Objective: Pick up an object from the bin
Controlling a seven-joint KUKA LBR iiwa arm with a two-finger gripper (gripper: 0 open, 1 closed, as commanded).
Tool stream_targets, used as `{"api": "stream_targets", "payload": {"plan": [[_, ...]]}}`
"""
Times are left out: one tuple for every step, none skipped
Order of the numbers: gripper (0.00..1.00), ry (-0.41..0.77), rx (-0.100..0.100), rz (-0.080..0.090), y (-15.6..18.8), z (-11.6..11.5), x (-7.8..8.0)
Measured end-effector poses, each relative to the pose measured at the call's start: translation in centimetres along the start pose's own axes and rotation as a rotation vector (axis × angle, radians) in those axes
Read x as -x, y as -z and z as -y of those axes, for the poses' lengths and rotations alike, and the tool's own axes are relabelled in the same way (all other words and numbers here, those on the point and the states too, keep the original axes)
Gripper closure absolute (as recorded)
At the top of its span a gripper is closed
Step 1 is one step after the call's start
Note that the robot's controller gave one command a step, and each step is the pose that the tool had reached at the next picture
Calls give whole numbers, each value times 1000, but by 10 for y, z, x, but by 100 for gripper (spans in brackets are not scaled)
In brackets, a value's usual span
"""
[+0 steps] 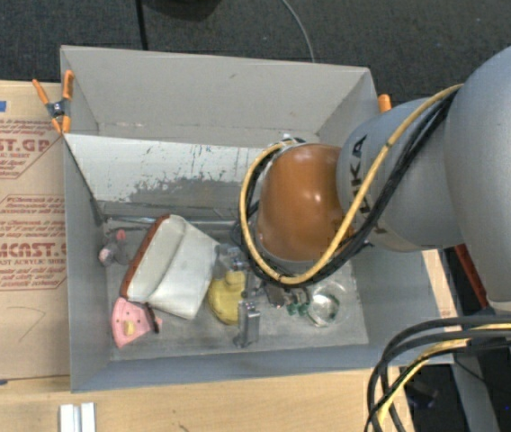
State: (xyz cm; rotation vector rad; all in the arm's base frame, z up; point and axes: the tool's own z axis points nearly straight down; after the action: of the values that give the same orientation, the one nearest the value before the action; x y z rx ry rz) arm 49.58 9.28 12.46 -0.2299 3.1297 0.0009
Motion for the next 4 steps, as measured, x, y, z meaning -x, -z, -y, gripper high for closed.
{"api": "stream_targets", "payload": {"plan": [[0, -48, 3, -5, -22, -19, 2], [0, -141, 2, -2, -25, 11, 26], [100, 62, 5, -17, -51, 39, 68], [100, 62, 5, -17, -51, 39, 68]]}}
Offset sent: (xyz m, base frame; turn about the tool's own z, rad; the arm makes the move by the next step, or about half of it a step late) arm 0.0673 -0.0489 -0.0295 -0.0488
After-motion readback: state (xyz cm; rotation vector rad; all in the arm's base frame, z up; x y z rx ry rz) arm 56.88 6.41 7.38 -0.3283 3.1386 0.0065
